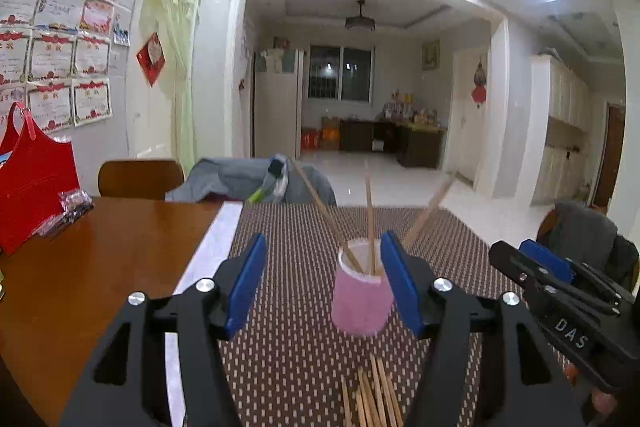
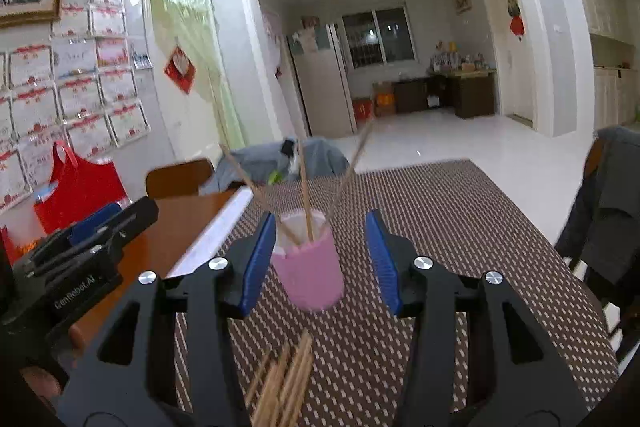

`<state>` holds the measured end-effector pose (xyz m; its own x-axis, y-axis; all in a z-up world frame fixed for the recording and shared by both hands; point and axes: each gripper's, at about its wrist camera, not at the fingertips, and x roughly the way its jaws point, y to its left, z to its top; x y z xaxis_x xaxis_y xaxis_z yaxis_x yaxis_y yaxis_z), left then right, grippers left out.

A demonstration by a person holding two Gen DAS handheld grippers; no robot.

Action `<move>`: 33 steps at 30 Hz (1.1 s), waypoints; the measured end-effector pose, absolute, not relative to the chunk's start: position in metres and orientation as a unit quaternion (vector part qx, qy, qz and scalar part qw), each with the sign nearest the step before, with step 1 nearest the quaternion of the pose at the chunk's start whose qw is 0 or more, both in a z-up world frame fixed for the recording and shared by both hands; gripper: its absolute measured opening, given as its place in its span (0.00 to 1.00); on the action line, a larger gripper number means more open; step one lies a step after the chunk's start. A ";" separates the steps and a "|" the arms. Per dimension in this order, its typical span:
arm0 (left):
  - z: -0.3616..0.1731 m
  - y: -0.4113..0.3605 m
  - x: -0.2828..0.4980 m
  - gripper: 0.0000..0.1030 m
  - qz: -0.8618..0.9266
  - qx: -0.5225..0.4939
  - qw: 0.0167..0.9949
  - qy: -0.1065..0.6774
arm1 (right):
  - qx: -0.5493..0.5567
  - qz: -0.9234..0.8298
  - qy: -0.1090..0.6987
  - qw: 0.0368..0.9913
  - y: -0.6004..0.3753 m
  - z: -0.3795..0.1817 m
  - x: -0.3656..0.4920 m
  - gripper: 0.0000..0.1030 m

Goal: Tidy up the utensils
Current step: 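Lower the left gripper onto a third chopstick and close while the right gripper grasps another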

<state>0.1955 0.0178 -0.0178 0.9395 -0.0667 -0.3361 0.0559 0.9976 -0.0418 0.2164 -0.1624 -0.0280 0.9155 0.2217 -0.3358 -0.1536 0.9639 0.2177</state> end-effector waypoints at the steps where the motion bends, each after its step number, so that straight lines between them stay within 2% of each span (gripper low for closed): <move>1: -0.021 0.017 0.194 0.57 -0.037 -0.013 0.982 0.182 | 0.089 0.094 0.199 0.971 -0.161 -0.031 0.217 0.47; 8: -0.057 0.009 0.193 0.57 -0.060 0.023 0.947 0.315 | 0.065 0.097 0.317 0.941 -0.159 -0.067 0.215 0.47; 18: -0.142 0.004 0.199 0.57 -0.071 0.044 0.872 0.483 | 0.058 0.116 0.432 0.892 -0.148 -0.114 0.215 0.47; 24: -0.167 0.011 0.210 0.57 -0.052 0.034 0.851 0.522 | 0.060 0.124 0.460 0.877 -0.150 -0.129 0.212 0.47; 33: -0.175 0.014 0.222 0.57 -0.038 0.026 0.850 0.524 | 0.050 0.129 0.493 0.859 -0.145 -0.140 0.222 0.47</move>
<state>0.2224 0.0144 -0.1746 0.4476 -0.0379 -0.8935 0.0916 0.9958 0.0037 0.2215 -0.1452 -0.1404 0.4805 0.2714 -0.8339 -0.1732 0.9615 0.2132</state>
